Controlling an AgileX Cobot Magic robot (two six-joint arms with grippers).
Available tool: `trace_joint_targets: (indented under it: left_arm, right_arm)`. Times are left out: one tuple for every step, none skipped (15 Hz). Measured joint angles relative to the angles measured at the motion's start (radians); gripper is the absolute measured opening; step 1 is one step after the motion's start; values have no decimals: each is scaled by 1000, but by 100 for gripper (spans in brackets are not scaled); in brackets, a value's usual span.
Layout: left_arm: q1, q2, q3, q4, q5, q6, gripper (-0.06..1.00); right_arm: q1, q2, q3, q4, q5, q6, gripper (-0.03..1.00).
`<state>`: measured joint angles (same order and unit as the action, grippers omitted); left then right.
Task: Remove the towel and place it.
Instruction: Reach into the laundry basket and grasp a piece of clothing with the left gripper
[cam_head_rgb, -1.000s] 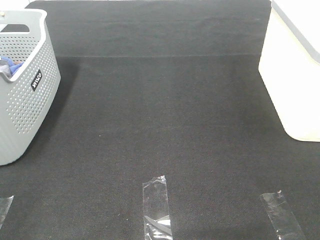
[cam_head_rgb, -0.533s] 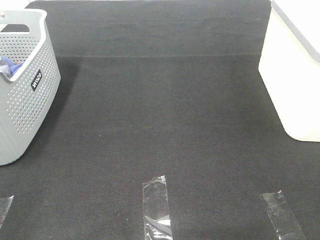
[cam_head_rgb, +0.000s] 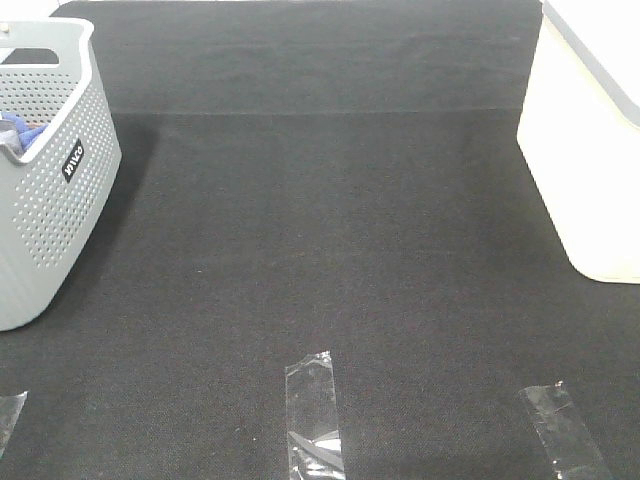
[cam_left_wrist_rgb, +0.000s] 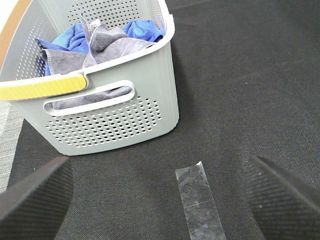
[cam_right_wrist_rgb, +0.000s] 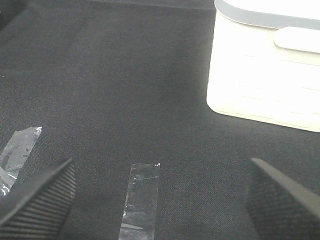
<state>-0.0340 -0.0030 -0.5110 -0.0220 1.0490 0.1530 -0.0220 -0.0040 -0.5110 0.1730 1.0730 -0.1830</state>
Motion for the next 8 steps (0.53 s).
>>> trace_joint_targets:
  left_arm:
    - [0,0,0,0,0,0,88]
    - [0,0,0,0,0,0,88]
    - [0,0,0,0,0,0,88]
    - [0,0,0,0,0,0,88]
    - [0,0,0,0,0,0,88]
    - [0,0,0,0,0,0,88]
    - [0,0,0,0,0,0,88]
    - [0,0,0,0,0,0,88]
  right_arm:
    - [0,0,0,0,0,0,85]
    - [0,0,0,0,0,0,85]
    - [0,0,0,0,0,0,85]
    - [0,0,0,0,0,0,85]
    - [0,0,0,0,0,0,85]
    - [0,0,0,0,0,0,85]
    - [0,0,0,0,0,0,85]
    - [0,0,0,0,0,0,85]
